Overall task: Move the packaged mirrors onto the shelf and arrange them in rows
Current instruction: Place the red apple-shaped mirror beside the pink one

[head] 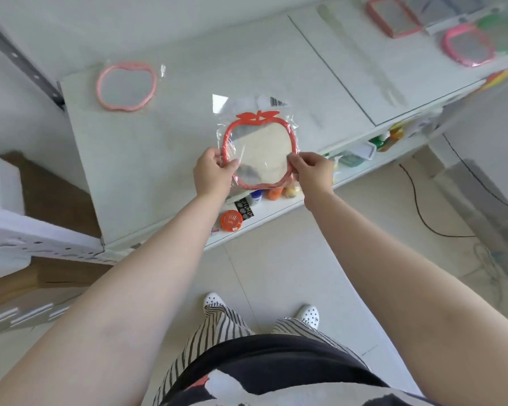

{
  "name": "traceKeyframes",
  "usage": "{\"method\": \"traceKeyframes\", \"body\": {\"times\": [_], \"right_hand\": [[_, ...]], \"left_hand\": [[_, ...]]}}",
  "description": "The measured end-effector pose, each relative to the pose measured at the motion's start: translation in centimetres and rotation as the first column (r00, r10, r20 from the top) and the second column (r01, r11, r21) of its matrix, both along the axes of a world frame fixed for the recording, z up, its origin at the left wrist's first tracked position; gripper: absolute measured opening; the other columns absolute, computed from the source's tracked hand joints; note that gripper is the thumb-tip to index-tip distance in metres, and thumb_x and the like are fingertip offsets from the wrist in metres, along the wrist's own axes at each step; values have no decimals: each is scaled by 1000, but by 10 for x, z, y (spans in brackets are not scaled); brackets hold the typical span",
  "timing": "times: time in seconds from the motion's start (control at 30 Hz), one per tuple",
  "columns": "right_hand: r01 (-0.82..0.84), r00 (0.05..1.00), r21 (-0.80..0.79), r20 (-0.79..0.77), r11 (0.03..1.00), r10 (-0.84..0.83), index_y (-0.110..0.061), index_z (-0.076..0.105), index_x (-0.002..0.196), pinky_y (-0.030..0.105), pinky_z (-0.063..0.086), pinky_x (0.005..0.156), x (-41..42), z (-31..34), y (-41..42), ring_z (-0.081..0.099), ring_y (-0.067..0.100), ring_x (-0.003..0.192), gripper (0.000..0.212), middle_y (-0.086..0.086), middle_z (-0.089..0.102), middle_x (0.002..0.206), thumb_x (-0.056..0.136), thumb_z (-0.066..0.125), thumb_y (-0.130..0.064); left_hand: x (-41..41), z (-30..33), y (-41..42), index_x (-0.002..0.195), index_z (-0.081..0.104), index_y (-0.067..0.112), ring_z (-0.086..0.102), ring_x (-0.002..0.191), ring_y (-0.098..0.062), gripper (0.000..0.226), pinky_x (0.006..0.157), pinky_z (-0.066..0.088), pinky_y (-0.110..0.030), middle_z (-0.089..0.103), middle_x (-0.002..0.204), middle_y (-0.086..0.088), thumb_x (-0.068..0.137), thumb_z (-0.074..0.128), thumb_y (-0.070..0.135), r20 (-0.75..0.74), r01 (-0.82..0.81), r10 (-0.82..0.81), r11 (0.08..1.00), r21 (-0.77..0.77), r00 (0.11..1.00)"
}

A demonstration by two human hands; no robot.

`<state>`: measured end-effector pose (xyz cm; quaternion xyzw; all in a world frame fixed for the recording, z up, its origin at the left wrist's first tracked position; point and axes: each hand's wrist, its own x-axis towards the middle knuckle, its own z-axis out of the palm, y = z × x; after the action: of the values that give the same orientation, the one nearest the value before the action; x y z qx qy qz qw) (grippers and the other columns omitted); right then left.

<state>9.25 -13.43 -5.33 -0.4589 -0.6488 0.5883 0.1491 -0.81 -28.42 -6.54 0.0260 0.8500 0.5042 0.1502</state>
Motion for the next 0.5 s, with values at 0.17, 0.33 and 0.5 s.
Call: {"method": "traceKeyframes", "body": {"times": [0.17, 0.33, 0.5], "right_hand": [[174, 985, 5, 11, 985, -174, -19, 64, 70, 35, 52, 75, 87, -6, 89, 56, 14, 67, 13, -5, 62, 68, 82, 67, -23], [308, 950, 3, 50, 951, -308, -13, 68, 80, 37, 55, 79, 179, -20, 165, 58, 14, 69, 9, -5, 64, 71, 83, 68, -22], [400, 915, 7, 64, 917, -399, -12, 70, 82, 36, 55, 79, 237, -25, 221, 57, 14, 69, 9, -4, 64, 73, 82, 68, -21]], "left_hand": [[73, 0, 102, 80, 49, 18, 58, 75, -21, 22, 68, 45, -30, 58, 74, 6, 79, 70, 23, -13, 161, -162, 986, -30, 987], [146, -19, 194, 85, 52, 20, 66, 88, -27, 21, 82, 53, -41, 66, 87, -1, 78, 70, 27, 9, 304, -304, 952, -39, 953], [196, -20, 259, 94, 54, 16, 58, 80, -17, 22, 74, 43, -25, 61, 86, 4, 81, 69, 25, -15, 407, -409, 911, -65, 913]]}}
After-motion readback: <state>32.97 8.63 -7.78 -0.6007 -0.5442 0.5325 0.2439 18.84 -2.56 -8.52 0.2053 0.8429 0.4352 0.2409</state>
